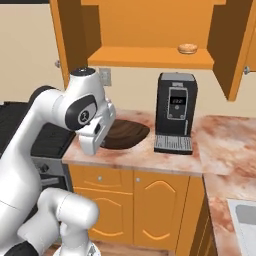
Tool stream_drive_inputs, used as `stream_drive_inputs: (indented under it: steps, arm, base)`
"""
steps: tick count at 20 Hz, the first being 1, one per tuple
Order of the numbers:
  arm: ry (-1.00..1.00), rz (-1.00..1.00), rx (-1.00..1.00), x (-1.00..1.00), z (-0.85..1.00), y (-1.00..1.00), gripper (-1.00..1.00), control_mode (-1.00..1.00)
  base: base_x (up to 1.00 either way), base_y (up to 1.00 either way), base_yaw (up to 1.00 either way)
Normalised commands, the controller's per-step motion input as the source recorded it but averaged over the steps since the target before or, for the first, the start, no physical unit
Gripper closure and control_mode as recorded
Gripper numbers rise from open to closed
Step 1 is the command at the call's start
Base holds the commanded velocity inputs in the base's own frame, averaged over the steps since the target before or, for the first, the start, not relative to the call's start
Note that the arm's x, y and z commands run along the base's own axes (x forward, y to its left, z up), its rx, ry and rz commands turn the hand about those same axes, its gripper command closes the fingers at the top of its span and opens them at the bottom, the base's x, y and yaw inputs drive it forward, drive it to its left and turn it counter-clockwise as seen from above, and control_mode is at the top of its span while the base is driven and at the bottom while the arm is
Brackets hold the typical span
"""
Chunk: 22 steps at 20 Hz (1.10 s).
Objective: Pick the mug and place it in the sink. Pick the bowl and place it in the open cabinet and then close the cabinet.
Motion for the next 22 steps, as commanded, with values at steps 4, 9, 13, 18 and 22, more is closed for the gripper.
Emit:
stream_drive_inputs:
  steps: [4, 9, 13, 18, 22]
  arm:
    - [0.00, 0.00, 0.00, 0.00, 0.00, 0.00, 1.00, 1.00]
    - [0.00, 0.00, 0.00, 0.00, 0.00, 0.00, 1.00, 1.00]
    - [0.00, 0.00, 0.00, 0.00, 0.00, 0.00, 1.00, 1.00]
    - [0.00, 0.00, 0.00, 0.00, 0.00, 0.00, 1.00, 1.00]
    - [0.00, 0.00, 0.00, 0.00, 0.00, 0.00, 1.00, 1.00]
  base:
    - [0.03, -0.67, 0.08]
    - [0.07, -0.64, 0.06]
    - [0.32, -0.09, 0.05]
    - [0.53, 0.12, 0.06]
    - [0.31, -0.14, 0.05]
